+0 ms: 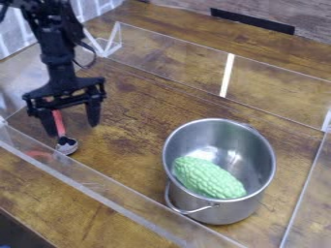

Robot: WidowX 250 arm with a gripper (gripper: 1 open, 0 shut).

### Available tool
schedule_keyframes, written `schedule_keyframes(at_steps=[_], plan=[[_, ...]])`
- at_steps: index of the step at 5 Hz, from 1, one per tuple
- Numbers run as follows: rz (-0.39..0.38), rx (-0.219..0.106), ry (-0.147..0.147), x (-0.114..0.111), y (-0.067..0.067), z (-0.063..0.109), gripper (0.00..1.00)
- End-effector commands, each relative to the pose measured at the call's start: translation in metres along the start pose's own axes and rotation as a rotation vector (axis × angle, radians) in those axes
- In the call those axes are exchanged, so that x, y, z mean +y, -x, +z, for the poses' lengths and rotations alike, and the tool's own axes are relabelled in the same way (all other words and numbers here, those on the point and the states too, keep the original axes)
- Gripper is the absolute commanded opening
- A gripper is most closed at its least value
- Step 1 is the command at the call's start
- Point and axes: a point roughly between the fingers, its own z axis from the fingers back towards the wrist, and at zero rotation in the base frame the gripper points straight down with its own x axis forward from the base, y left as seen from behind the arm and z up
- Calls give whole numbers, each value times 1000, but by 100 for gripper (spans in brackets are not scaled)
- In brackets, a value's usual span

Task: Move the orange spoon to the right

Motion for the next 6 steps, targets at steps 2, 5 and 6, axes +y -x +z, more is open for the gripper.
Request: schedule_keyframes(at_steps=[2, 5, 6], plan=[[70, -83, 48, 2, -21, 15, 100], [62, -89, 50, -15, -8, 24, 100], [92, -100, 59, -12, -19, 26, 100]])
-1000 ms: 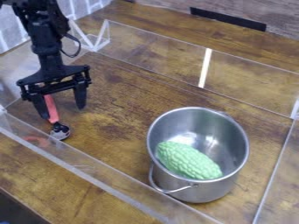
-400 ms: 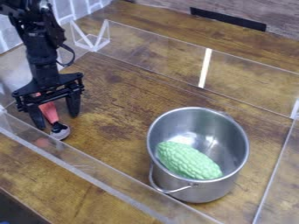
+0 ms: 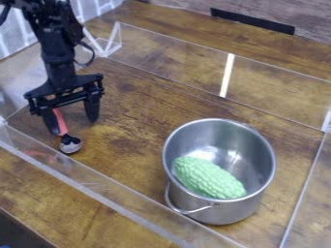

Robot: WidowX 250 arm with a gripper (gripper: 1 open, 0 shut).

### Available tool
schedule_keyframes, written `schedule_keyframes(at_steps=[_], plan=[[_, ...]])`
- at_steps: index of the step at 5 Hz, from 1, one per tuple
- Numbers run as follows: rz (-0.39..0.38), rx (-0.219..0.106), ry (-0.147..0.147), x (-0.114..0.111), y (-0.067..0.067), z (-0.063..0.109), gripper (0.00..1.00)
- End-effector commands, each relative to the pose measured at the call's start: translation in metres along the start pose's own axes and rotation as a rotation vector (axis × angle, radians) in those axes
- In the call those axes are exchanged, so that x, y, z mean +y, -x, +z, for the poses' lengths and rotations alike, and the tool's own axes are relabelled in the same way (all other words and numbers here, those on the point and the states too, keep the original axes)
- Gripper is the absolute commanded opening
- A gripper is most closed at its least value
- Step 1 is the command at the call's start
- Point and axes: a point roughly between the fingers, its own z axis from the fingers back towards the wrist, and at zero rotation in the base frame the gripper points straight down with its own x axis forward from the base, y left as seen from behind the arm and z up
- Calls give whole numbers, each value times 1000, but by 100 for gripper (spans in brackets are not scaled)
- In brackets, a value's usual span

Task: Move the orange spoon to the right

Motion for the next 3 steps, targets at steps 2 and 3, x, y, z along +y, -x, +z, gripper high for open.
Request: schedule_keyframes(at_steps=[2, 3], plan=[[73, -95, 61, 5, -34, 21, 100], [27, -99, 55, 1, -37, 22, 100]])
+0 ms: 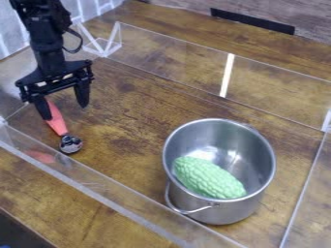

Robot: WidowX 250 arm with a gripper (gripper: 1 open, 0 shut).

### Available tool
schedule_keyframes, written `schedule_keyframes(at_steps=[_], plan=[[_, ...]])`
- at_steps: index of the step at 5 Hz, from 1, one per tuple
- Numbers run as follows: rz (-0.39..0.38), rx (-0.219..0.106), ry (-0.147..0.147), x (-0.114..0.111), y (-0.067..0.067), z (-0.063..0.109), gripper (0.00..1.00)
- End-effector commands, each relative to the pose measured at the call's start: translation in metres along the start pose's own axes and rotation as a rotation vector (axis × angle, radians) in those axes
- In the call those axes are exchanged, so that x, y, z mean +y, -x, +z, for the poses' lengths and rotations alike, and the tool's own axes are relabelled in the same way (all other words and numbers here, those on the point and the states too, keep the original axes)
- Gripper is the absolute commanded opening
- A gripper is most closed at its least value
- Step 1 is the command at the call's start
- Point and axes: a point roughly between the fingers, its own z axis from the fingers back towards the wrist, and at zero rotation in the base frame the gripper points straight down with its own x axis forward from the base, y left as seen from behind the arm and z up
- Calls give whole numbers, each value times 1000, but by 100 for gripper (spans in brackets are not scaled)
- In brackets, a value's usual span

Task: Move the orange spoon to the right

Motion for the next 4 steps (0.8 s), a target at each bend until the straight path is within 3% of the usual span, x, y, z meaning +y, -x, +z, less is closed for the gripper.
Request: schedule_keyframes(at_steps=[1, 3, 4], plan=[[-43, -47, 21, -8, -11, 16, 100], [-60, -50, -9, -14, -14, -6, 100], [-77, -47, -7, -16, -24, -4, 0]])
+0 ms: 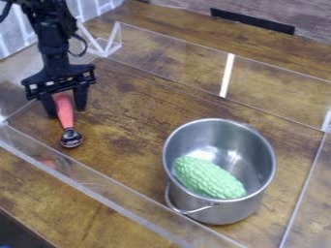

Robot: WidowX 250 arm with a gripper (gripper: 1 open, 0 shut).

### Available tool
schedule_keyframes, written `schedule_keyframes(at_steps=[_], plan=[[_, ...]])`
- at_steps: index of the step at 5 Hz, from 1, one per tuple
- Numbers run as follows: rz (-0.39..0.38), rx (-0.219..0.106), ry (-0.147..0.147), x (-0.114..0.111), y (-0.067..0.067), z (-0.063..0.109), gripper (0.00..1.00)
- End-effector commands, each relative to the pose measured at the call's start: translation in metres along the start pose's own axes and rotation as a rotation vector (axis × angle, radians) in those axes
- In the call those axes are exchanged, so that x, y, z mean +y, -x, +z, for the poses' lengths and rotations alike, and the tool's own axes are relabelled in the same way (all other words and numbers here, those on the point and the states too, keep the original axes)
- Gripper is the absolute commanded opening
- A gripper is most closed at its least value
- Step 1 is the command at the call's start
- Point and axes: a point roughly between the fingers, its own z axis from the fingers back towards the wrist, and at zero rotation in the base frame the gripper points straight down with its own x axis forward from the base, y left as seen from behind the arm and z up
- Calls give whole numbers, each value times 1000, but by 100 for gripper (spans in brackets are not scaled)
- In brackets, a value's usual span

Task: Move the orange spoon to the right

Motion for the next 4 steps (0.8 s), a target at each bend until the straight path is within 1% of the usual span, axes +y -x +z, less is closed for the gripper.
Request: schedule_keyframes(at_steps=[1, 2, 4], plan=[[28, -34, 24, 0, -15, 15, 0], [42, -34, 18, 3, -22, 17, 0], [119, -34, 4, 27, -38, 24, 0]])
